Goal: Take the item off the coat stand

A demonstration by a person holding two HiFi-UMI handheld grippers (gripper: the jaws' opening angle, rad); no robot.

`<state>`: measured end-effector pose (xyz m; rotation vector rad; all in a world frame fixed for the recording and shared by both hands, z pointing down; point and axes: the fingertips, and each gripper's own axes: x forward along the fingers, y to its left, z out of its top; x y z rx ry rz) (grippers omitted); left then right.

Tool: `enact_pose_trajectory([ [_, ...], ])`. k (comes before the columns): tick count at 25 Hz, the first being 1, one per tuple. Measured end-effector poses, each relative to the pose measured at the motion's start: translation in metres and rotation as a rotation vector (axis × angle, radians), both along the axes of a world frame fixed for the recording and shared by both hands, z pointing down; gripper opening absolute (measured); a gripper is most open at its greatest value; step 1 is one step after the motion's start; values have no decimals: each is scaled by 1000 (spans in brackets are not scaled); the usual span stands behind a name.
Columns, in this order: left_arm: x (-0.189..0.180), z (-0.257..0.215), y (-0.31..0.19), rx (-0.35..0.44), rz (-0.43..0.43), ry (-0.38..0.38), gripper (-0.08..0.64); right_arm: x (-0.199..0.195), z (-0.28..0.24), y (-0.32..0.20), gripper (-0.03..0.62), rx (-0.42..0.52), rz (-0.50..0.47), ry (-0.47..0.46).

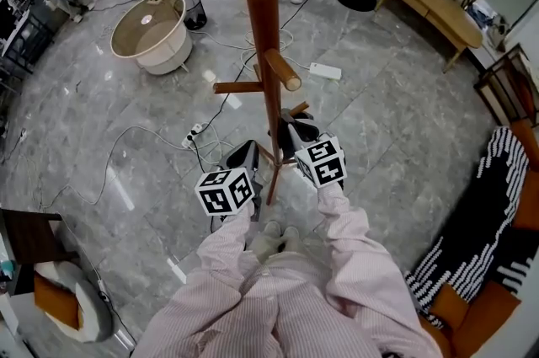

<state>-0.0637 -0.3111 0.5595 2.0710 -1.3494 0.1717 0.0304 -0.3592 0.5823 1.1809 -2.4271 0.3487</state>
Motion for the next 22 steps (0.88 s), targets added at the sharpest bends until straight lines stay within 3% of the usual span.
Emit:
enact_pose_trajectory([
  [22, 34, -21, -1, 42, 96, 18, 2, 48, -40, -17, 17, 48, 150, -20],
])
